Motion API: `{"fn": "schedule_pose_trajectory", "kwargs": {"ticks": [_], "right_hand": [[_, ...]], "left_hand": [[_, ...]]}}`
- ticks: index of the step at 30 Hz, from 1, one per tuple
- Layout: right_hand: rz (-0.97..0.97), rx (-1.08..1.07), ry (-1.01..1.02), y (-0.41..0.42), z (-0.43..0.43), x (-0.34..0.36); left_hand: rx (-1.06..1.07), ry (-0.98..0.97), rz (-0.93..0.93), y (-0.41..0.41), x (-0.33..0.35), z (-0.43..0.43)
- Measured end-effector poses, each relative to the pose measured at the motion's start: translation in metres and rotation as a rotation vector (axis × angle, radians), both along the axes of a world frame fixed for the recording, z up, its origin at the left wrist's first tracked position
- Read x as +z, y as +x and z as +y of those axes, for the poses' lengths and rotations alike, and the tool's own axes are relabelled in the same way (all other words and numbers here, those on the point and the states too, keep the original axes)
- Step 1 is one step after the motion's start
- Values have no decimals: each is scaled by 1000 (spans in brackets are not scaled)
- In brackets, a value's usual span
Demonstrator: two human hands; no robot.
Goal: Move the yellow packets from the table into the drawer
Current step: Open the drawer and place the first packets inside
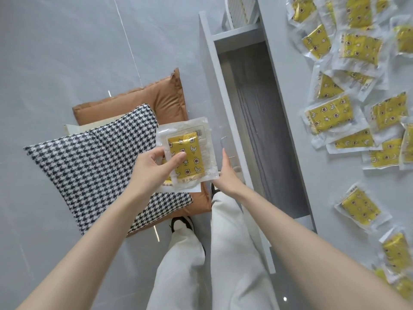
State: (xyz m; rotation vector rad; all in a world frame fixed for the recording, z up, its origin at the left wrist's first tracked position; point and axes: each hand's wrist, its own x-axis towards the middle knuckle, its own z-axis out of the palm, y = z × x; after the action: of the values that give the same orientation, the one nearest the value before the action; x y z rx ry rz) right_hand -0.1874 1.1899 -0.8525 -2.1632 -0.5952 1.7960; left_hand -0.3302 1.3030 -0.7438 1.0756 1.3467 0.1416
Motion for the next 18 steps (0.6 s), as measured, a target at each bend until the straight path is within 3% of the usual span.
{"fn": "schedule_pose_trajectory", "kwargs": {"ticks": [3, 6, 10, 14, 18], "right_hand": [[-218, 215, 205, -24, -8, 12], [-502, 253, 417, -36, -18, 42], [-787, 288, 473, -25, -44, 58], [-508, 204, 222, -18, -67, 64], [-429, 147, 134, -31, -71, 69]], "left_hand": [[12, 7, 16, -11, 10, 1], [45, 7, 26, -17, 21, 1], [77, 11, 20, -16, 32, -2], [58, 10, -14, -7, 37, -6], [22, 19, -61, 0, 39, -10]]}}
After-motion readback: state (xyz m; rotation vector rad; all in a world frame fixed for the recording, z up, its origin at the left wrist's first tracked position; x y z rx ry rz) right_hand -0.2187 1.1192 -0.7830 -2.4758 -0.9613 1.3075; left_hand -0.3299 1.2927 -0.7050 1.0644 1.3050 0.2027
